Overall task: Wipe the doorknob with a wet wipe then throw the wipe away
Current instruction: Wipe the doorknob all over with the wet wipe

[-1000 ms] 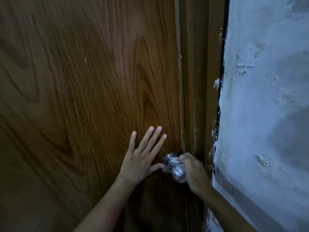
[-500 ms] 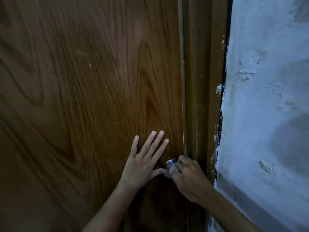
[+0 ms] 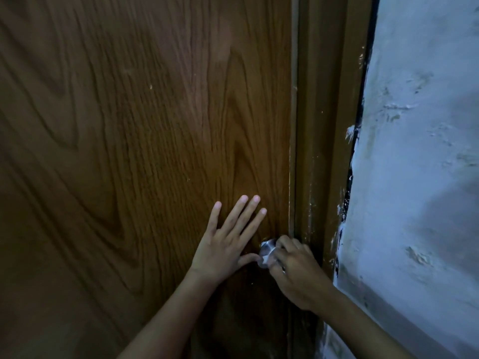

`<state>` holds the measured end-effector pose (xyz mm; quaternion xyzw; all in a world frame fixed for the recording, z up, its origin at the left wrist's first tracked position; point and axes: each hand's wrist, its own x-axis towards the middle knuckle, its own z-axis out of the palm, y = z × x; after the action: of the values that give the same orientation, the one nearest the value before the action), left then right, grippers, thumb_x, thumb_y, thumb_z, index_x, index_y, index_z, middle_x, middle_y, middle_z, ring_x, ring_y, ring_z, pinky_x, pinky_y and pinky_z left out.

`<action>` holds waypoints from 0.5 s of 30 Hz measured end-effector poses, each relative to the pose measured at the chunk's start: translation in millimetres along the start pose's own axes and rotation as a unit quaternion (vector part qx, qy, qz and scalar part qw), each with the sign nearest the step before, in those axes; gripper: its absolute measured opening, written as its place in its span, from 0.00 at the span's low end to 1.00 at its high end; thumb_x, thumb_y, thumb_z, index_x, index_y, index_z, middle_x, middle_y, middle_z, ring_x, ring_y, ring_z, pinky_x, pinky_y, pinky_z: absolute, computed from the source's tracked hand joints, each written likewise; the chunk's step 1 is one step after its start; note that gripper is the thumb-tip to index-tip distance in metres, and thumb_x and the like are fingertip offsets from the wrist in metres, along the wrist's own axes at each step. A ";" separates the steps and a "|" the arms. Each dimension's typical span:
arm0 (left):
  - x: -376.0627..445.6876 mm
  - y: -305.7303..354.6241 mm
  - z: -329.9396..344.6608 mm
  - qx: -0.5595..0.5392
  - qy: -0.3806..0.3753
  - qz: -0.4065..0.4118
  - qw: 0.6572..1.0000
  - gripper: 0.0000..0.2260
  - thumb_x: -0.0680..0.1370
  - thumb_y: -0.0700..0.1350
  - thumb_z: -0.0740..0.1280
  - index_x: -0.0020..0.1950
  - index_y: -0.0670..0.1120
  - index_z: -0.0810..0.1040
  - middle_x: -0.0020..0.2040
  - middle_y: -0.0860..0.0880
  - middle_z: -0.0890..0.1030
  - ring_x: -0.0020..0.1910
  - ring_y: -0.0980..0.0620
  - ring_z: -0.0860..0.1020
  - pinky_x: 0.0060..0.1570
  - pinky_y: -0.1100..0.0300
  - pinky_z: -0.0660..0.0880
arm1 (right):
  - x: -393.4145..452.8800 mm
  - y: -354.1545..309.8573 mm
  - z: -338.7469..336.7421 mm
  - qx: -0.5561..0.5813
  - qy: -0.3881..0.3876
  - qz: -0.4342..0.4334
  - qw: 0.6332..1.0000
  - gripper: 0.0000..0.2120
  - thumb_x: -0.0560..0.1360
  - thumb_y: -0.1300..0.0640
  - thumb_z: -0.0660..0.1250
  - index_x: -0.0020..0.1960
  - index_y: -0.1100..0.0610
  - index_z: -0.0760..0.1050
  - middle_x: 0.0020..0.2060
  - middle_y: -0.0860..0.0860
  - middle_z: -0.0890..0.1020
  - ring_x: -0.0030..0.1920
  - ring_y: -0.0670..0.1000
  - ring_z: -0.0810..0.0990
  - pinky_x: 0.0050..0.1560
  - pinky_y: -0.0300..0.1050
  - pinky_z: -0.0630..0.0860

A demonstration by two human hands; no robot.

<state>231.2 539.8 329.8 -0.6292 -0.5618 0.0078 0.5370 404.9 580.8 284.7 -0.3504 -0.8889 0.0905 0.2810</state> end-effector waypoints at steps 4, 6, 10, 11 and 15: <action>0.7 -0.4 1.1 -0.001 0.009 -0.003 1.000 0.44 0.68 0.74 0.53 0.75 0.48 0.51 0.75 0.48 0.48 0.75 0.44 0.43 0.70 0.41 0.38 | -0.7 3.8 -7.8 0.320 0.040 0.193 0.927 0.13 0.77 0.57 0.53 0.39 0.53 0.74 0.39 0.50 0.76 0.41 0.48 0.75 0.41 0.39 0.69; 0.7 -0.8 0.7 -0.002 0.011 0.001 1.000 0.44 0.68 0.74 0.54 0.75 0.48 0.51 0.75 0.48 0.48 0.75 0.44 0.45 0.70 0.41 0.39 | -1.7 5.5 -10.3 0.437 0.057 0.301 0.846 0.17 0.78 0.54 0.53 0.39 0.54 0.78 0.37 0.52 0.82 0.40 0.52 0.79 0.40 0.45 0.70; 0.6 -0.9 0.3 -0.008 0.014 0.001 1.000 0.44 0.68 0.73 0.55 0.74 0.48 0.52 0.75 0.49 0.49 0.74 0.44 0.49 0.70 0.41 0.40 | -8.6 6.3 -7.3 0.559 0.066 0.347 0.750 0.23 0.78 0.51 0.51 0.36 0.57 0.80 0.36 0.53 0.83 0.43 0.53 0.79 0.48 0.49 0.70; 0.5 -1.0 -0.2 -0.007 0.014 0.002 1.000 0.43 0.68 0.73 0.55 0.74 0.48 0.53 0.75 0.48 0.50 0.74 0.45 0.50 0.70 0.41 0.40 | -8.6 6.4 -7.9 0.575 0.067 0.352 0.735 0.23 0.78 0.52 0.51 0.35 0.57 0.80 0.36 0.52 0.83 0.42 0.53 0.79 0.48 0.49 0.70; -0.2 -2.2 -0.1 0.000 0.018 0.011 1.000 0.43 0.69 0.73 0.55 0.74 0.47 0.53 0.75 0.47 0.51 0.74 0.45 0.51 0.70 0.41 0.41 | -7.1 3.4 -10.2 0.421 0.053 0.287 0.859 0.14 0.77 0.54 0.55 0.41 0.51 0.79 0.42 0.48 0.82 0.43 0.45 0.79 0.43 0.41 0.71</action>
<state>229.7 539.1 331.2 -0.6352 -0.5449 0.0021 0.5473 416.8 578.1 288.8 -0.4423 -0.6100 0.5140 0.4100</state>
